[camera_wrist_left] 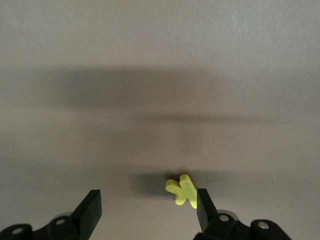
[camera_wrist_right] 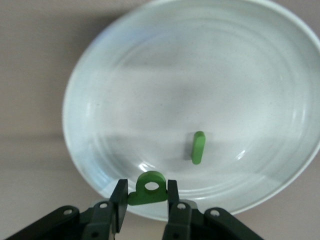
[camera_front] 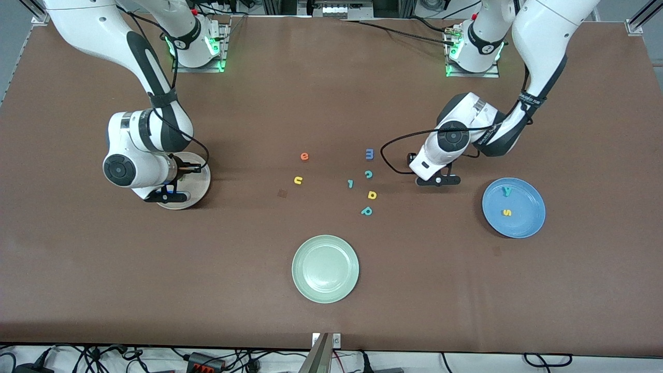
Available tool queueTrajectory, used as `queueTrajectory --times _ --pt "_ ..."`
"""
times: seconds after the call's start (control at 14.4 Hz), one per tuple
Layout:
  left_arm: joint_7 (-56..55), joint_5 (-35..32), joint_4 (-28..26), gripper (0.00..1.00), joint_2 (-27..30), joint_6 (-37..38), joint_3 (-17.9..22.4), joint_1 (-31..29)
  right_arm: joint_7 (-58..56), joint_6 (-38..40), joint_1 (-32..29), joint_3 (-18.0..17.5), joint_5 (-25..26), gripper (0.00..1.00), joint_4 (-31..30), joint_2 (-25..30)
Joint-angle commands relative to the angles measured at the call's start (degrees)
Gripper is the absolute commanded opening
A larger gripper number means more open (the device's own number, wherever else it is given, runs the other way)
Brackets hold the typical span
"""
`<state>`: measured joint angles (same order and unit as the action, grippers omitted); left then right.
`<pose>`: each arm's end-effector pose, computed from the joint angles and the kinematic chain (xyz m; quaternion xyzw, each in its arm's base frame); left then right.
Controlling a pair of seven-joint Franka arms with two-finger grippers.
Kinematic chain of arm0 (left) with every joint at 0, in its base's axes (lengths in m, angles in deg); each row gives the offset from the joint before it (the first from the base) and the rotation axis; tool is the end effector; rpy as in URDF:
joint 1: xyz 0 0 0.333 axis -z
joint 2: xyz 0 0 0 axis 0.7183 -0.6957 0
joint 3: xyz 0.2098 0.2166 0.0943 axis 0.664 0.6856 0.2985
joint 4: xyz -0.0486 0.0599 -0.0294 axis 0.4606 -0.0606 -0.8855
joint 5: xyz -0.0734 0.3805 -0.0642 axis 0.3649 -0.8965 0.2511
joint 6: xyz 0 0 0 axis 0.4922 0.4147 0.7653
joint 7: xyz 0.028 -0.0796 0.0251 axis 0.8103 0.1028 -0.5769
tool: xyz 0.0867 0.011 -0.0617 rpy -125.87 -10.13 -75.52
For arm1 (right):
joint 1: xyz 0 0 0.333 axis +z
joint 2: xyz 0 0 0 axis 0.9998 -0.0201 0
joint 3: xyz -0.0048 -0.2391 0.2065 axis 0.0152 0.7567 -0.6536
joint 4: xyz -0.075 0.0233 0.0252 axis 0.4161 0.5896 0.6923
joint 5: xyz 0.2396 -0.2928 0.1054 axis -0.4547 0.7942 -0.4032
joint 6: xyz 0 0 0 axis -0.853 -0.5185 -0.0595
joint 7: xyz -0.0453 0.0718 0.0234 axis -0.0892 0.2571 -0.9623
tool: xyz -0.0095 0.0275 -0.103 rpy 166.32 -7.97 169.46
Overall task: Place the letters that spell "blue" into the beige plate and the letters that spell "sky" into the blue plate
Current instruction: 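Grasp the yellow k with the left gripper while the right gripper releases a, then move the right gripper back to the letters while the left gripper holds k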
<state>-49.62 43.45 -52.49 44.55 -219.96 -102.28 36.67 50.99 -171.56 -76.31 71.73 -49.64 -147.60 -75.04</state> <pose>0.4773 -0.2290 0.1798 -0.9920 -0.0325 0.1169 0.0337 0.5494 0.0702 0.1961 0.9824 -0.0002 -0.1862 0.0125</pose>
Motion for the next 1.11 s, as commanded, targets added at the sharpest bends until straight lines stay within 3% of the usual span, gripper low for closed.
queueTrajectory --times 0.0,0.14,0.28,0.42,0.49,0.63,0.83,1.04 --pt "-3.57 -1.13 -0.41 0.83 -2.14 -4.47 -0.62 0.1 0.24 -1.8 -1.2 -0.91 -0.27 1.0 0.27 -0.43" --pt "-4.72 -1.13 -0.41 0.79 -3.02 -5.45 -0.62 0.28 1.2 -0.58 -0.59 -1.17 -0.27 1.0 3.34 -0.17" --pt "-5.16 -1.13 -0.41 0.68 -2.94 -5.54 -0.62 0.46 3.75 0.92 2.03 -1.61 -0.19 1.0 6.94 -0.25" --pt "-8.13 -1.13 -0.5 0.46 -3.03 -5.11 -0.62 0.72 4.54 0.31 7.3 -1.61 -0.8 1.0 9.84 -0.78" --pt "-9.37 -1.13 -0.5 0.27 -3.03 -4.84 -0.62 1.33 6.64 -0.13 9.76 -1.61 -0.97 1.0 11.25 -2.26" --pt "-9.73 -1.22 -0.41 0.12 -2.85 -4.84 -0.62 1.69 13.91 -0.48 14.94 -1.61 -1.06 1.0 14.5 -5.08" --pt "-8.68 -1.39 0.02 0.07 -1.37 -3.53 -0.53 0.99 29.11 -0.74 20.93 -1.61 -3.17 1.0 20.82 -10.52" --pt "-2.12 -1.48 4.4 0.07 1.45 5.06 -0.09 -0.93 38.27 -4.59 25.24 -1.61 -5.8 1.0 23.92 -13.7"
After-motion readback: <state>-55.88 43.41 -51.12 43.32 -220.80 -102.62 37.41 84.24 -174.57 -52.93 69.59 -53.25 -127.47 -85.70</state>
